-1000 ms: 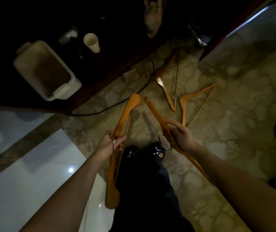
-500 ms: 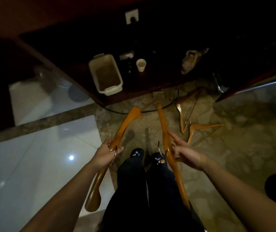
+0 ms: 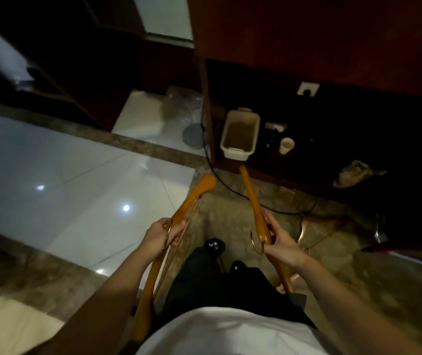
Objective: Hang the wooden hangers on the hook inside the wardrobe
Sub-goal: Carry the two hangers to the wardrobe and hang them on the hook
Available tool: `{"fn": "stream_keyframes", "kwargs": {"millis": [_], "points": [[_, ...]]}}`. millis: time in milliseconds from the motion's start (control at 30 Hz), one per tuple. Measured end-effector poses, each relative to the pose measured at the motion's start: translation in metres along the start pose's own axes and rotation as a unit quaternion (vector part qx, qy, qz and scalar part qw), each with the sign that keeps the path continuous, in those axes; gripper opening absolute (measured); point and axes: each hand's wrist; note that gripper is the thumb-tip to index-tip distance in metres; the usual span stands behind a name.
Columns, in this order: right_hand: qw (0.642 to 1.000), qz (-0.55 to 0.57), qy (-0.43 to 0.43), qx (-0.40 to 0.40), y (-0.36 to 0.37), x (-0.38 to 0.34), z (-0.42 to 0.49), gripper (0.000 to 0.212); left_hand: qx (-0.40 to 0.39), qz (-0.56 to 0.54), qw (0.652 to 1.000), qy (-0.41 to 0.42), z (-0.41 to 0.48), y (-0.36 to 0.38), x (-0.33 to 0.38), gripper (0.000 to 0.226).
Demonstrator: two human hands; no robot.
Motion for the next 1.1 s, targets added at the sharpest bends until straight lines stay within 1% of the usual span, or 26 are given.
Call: {"fn": "stream_keyframes", "kwargs": {"millis": [133,233,300,367,467,600,667,767,867,900,967,1000,1067,1100], "points": [[0.996,-0.077,-0.047,0.004,0.021,-0.019,0.002,0.074,0.077,-0.057,0.995,-0.009,-0.028,-0.008,-0.022,0.028],[0.993,-0.099,-0.061,-0.011,0.040,-0.036,0.004,0.051,0.120,-0.099,0.988,-0.010,-0.048,-0.020,-0.039,0.036],[0.991,-0.119,-0.055,-0.019,0.052,-0.046,0.007,0.045,0.140,-0.121,0.983,0.002,-0.063,-0.028,-0.049,0.032],[0.985,-0.166,-0.032,-0.040,0.065,-0.055,0.013,0.040,0.156,-0.144,0.977,0.010,-0.079,-0.036,-0.060,0.028],[0.969,-0.239,0.001,-0.061,0.091,-0.074,0.027,0.044,0.193,-0.188,0.963,-0.018,-0.091,-0.056,-0.080,0.031],[0.948,-0.305,0.014,-0.084,0.138,-0.107,0.049,0.035,0.192,-0.191,0.960,-0.076,-0.091,-0.096,-0.117,0.045],[0.939,-0.332,0.021,-0.088,0.163,-0.123,0.059,0.034,0.202,-0.215,0.951,-0.092,-0.091,-0.116,-0.133,0.044],[0.923,-0.375,0.013,-0.090,0.200,-0.150,0.078,0.029,0.225,-0.274,0.928,-0.112,-0.091,-0.142,-0.155,0.040],[0.914,-0.394,0.013,-0.094,0.232,-0.180,0.089,0.021,0.234,-0.295,0.918,-0.120,-0.091,-0.164,-0.180,0.031],[0.913,-0.397,0.007,-0.095,0.240,-0.189,0.093,0.020,0.231,-0.303,0.916,-0.127,-0.091,-0.172,-0.189,0.033],[0.911,-0.402,-0.002,-0.091,0.252,-0.205,0.102,0.019,0.221,-0.307,0.914,-0.148,-0.086,-0.185,-0.210,0.046],[0.912,-0.401,-0.001,-0.085,0.255,-0.212,0.107,0.019,0.226,-0.322,0.906,-0.157,-0.082,-0.190,-0.218,0.047],[0.917,-0.393,0.007,-0.075,0.260,-0.225,0.119,0.021,0.246,-0.349,0.887,-0.175,-0.080,-0.202,-0.209,0.040],[0.919,-0.389,0.017,-0.069,0.260,-0.230,0.127,0.023,0.253,-0.349,0.883,-0.186,-0.080,-0.208,-0.202,0.032]]}}
Point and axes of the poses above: each hand's wrist, its own z-axis towards the middle knuckle, its own y-axis out of the palm, x = y × z, and after that the axes turned 9 degrees about y, right-handed
